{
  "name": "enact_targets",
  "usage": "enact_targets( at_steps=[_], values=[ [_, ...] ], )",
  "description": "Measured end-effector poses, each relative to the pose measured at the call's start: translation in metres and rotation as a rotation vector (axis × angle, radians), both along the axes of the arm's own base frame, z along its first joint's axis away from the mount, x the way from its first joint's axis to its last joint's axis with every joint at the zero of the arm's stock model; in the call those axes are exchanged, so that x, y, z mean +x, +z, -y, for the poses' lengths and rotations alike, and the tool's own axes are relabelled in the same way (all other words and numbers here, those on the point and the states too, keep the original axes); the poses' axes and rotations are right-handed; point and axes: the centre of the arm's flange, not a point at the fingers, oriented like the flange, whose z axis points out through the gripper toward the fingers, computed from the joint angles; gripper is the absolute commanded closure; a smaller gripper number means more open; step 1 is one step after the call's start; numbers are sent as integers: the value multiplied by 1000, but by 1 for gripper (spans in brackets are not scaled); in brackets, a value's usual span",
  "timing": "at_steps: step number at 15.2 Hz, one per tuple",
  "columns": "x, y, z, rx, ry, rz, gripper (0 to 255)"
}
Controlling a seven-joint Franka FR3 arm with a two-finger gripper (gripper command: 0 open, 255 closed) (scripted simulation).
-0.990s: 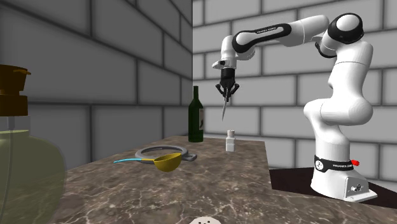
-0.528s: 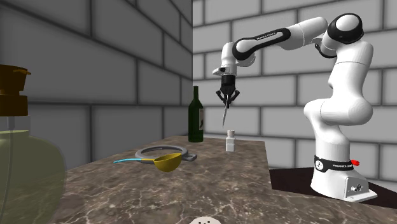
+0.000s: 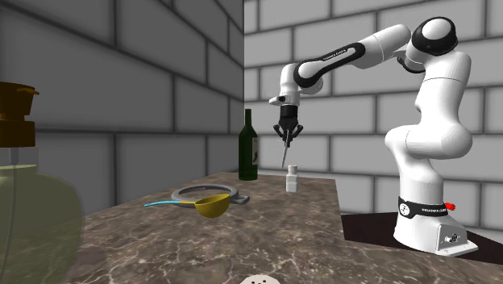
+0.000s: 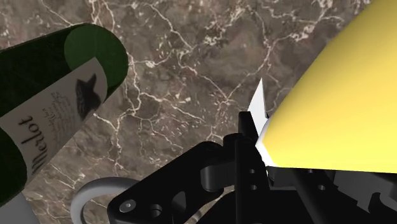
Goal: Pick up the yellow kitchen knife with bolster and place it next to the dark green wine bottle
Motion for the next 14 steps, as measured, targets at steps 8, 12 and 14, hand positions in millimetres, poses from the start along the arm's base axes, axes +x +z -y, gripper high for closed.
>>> enact_targets(
  at_steps=[8,12,14],
  values=[
    [-1,-42,1,0,0,0,255],
    [-1,-62,2,-2,-2,4,255],
    [-2,-73,2,-3,-3,5,255]
  ],
)
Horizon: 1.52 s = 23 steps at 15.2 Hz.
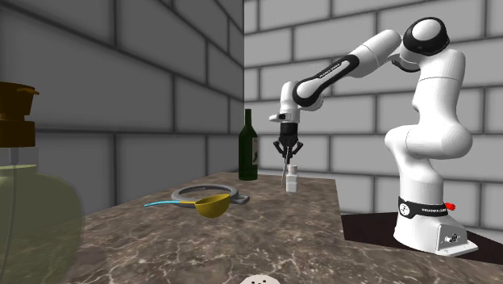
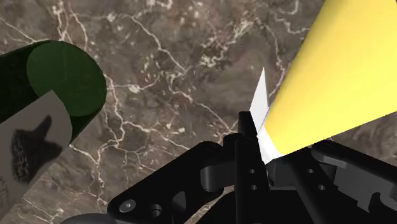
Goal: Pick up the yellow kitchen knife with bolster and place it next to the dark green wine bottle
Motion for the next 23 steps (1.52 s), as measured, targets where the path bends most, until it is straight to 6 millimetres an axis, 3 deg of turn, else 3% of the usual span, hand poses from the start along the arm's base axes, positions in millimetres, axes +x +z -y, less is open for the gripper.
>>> enact_targets(
  at_steps=[10,17,18,23],
  values=[
    [1,-55,-2,3,3,-4,255],
    [1,-59,-2,3,3,-4,255],
    [1,-59,-2,3,3,-4,0],
    [1,-59,-2,3,3,-4,0]
  ],
)
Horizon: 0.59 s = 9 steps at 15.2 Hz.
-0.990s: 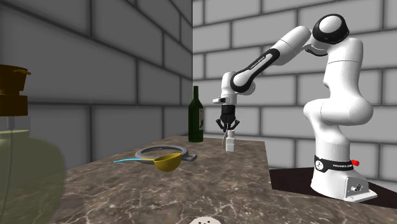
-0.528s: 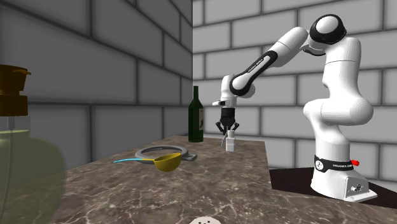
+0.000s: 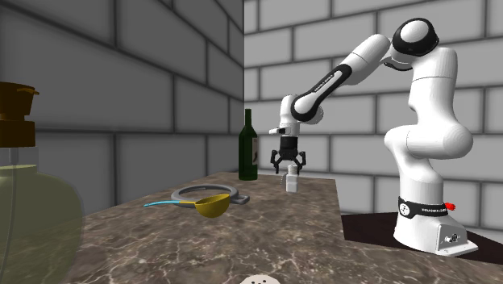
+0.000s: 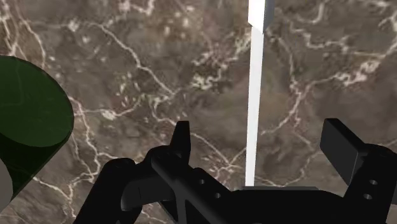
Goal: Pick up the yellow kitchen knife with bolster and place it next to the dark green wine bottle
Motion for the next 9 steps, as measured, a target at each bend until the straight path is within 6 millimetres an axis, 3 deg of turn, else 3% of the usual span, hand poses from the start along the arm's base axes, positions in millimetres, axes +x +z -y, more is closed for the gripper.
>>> enact_targets(
  at_steps=[2,6,9],
  values=[
    [-1,7,0,0,0,1,0],
    [-2,43,5,0,0,1,0],
    [-3,49,4,0,0,0,0]
  ],
)
